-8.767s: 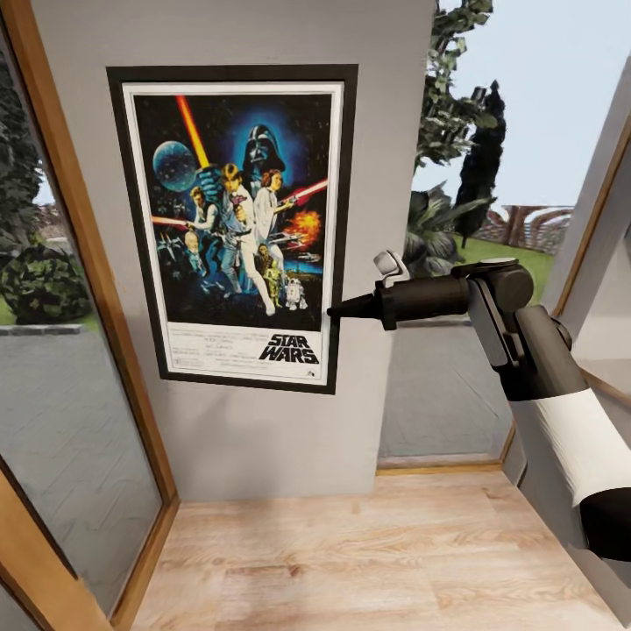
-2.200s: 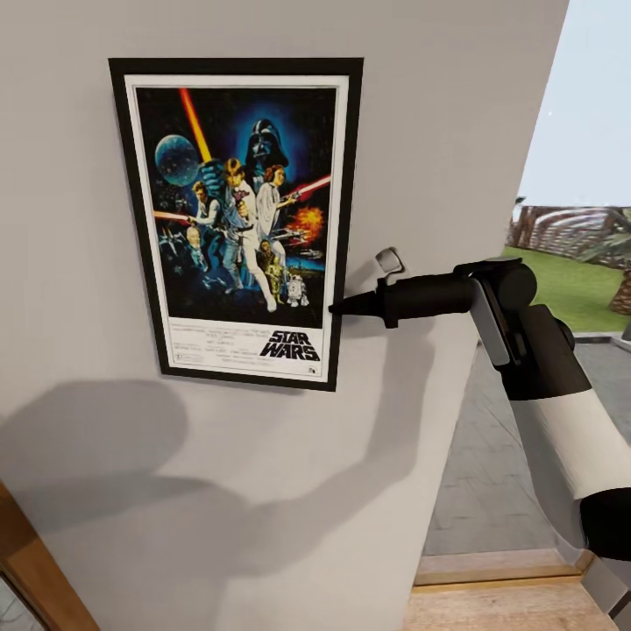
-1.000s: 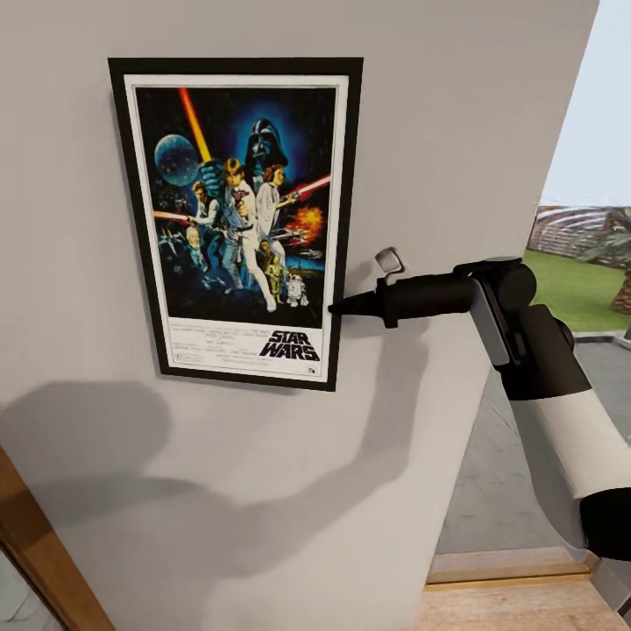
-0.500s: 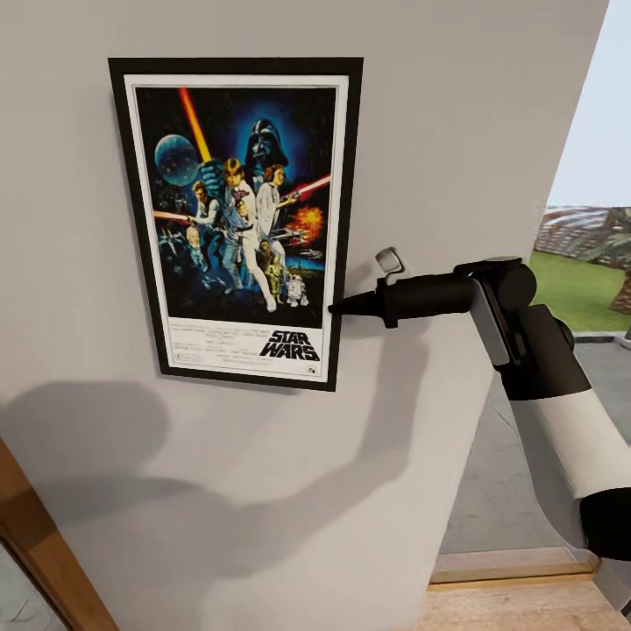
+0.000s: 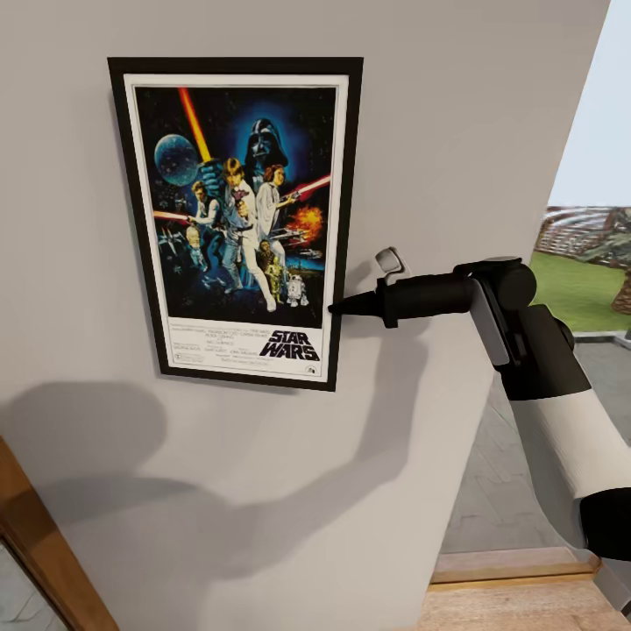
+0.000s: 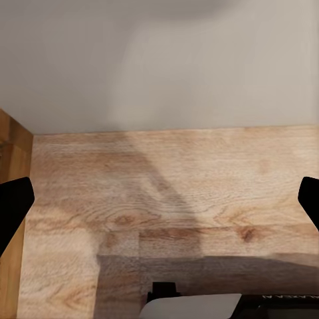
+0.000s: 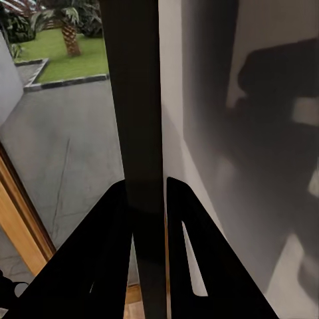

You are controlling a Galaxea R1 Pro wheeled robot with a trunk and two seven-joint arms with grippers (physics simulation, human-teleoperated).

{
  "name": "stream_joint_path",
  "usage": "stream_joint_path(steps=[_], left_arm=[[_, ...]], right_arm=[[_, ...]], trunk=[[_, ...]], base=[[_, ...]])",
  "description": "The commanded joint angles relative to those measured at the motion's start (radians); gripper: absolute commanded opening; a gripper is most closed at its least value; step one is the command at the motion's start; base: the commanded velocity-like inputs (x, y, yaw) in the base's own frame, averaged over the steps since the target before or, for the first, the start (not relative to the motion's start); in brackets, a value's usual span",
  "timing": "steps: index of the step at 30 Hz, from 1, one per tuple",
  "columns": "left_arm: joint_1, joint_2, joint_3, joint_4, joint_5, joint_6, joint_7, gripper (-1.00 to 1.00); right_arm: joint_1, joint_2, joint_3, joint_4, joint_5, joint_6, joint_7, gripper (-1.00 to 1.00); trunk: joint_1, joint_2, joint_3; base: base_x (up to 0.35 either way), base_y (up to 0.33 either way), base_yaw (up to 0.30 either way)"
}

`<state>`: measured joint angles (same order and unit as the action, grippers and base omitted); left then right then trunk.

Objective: Pick up the poster from the kitchen countertop and hang it on one of the wall nails in the kitchen.

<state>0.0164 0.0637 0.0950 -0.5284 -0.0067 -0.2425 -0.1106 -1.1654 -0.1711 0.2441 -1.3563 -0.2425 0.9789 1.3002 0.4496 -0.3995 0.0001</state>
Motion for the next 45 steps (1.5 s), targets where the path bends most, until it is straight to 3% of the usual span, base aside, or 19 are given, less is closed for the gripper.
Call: stream_joint_path(steps=[1,45], left_arm=[[0.0,-0.001,0.006,-0.001,-0.001,0.0,-0.009,1.0],[0.0,-0.001,0.008,-0.001,0.0,-0.001,-0.009,1.0]], right_arm=[[0.0,-0.001,0.001,0.0,-0.005,0.007,0.001,-1.0],[0.0,-0.002,0.001,0.0,-0.005,0.007,0.001,-1.0]], trunk=[[0.0,-0.001,0.0],[0.0,-0.001,0.0]], base=[[0.0,0.053,0.0],[0.0,0.054,0.0]])
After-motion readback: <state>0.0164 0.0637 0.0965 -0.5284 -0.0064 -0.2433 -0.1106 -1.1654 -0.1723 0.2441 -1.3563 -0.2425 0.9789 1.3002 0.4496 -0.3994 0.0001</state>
